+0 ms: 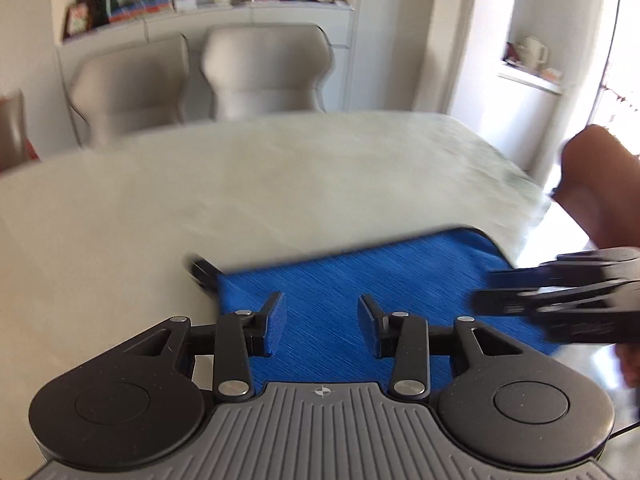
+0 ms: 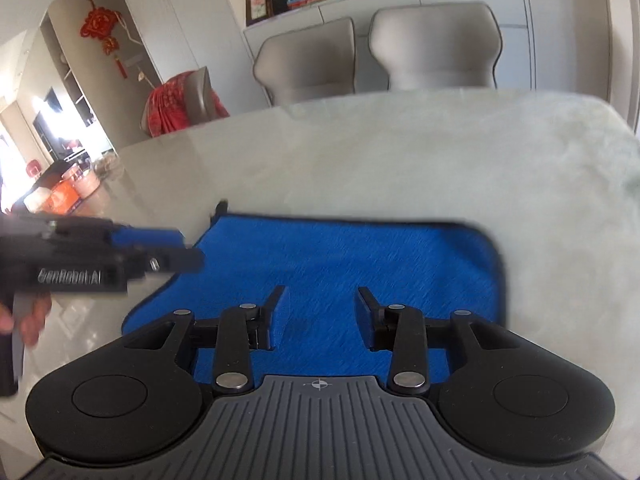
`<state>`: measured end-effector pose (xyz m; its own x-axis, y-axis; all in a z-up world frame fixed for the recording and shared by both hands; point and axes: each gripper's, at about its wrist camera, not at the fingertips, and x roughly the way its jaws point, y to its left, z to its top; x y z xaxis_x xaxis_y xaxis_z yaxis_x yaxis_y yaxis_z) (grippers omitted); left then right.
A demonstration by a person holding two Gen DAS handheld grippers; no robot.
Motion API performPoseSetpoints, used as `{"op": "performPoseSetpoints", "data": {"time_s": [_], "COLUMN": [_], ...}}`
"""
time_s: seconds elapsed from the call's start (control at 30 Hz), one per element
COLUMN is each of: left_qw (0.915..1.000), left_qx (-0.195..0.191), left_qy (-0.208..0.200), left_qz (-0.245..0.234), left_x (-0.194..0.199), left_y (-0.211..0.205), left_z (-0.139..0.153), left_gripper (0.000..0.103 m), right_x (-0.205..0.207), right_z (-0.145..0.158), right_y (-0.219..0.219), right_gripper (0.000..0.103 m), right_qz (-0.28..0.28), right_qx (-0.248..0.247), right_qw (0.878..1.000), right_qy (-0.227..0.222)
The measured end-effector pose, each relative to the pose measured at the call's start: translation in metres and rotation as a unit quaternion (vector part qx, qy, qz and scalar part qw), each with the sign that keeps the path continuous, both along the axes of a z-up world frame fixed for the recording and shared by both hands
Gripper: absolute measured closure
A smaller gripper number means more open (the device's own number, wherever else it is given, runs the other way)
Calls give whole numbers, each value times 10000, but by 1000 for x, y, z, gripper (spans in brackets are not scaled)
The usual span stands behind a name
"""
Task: Fold towel
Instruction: 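Open both grippers and release the folded towel onto the table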
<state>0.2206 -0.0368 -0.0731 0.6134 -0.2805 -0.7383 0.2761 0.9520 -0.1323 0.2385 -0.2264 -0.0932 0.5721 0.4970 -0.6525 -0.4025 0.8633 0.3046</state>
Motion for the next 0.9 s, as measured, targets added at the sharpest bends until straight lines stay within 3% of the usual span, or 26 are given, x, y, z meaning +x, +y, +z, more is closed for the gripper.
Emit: {"op": "performPoseSetpoints", "data": {"time_s": [0.1,0.2,0.4,0.5,0.63,0.77,0.83,0.9], "left_qw": [9997,9985,9975,9987,9997,9997,9995,9997], "left_qx": [24,322,558,299,-177,-150,-45,42], "left_qy": [256,428,370,238,-101,43,169,29], "left_qz": [-32,120,211,325,131,202,264,225], "left_x": [-12,-17,-27,-33,-39,-38,-39,-46], "left_y": [-6,8,34,36,18,5,5,10], "left_z": [-15,-29,-29,-17,-8,-20,-33,-39], "left_gripper": [62,62,62,61,54,54,54,54], "right_x": [-9,-15,-24,-33,-46,-56,-60,-66], "right_z": [-6,-14,-12,-2,-2,-15,-25,-31], "right_y": [0,-14,-59,-63,-38,-16,-14,-17], "right_gripper": [66,68,67,66,63,57,56,57], "right_qz": [25,-102,-756,-960,-642,-650,-662,-678], "right_qx": [103,-197,-362,-72,645,970,922,795], "right_qw": [9999,9997,9965,9953,9956,9926,9934,9945], "right_qy": [65,75,55,-55,-224,-320,-153,-95]}}
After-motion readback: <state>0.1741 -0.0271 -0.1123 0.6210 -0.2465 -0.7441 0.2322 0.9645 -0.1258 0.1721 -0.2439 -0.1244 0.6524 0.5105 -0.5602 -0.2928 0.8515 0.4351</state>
